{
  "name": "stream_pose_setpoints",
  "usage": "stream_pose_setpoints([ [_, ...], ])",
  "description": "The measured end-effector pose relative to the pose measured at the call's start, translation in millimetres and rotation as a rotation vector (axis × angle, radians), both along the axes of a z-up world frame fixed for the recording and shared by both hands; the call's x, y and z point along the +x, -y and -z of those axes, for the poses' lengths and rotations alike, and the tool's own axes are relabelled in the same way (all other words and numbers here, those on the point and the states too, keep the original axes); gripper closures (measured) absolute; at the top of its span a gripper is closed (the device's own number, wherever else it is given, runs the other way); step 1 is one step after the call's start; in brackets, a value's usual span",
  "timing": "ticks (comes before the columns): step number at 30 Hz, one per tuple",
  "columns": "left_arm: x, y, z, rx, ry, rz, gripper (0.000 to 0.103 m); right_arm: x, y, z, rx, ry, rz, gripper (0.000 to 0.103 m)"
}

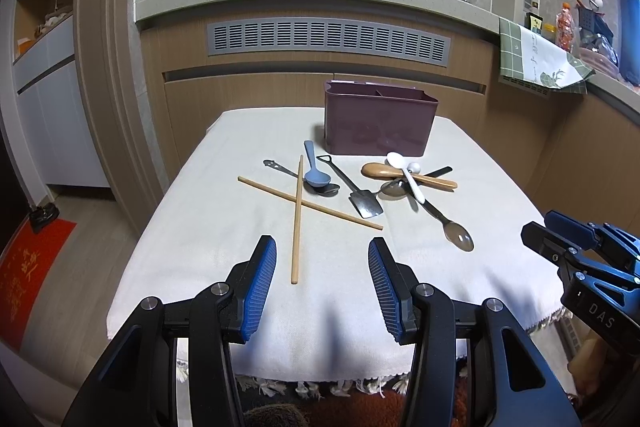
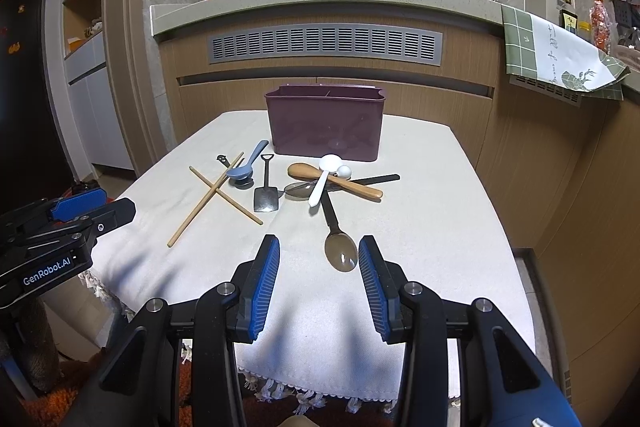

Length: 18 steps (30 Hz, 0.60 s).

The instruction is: Organize utensils

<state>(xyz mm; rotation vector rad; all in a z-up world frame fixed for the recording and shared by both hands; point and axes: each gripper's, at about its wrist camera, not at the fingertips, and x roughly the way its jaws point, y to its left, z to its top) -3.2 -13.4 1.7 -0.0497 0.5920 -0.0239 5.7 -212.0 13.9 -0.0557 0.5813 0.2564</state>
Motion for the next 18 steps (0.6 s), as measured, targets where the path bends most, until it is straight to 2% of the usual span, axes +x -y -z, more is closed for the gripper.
stream_pose_setpoints([
  [18,8.0,-4.9,3.0,-0.012,-0.038,0.011,0.054,6.7,0.4,1.6,0.003,-0.026,-0.001,0.065],
])
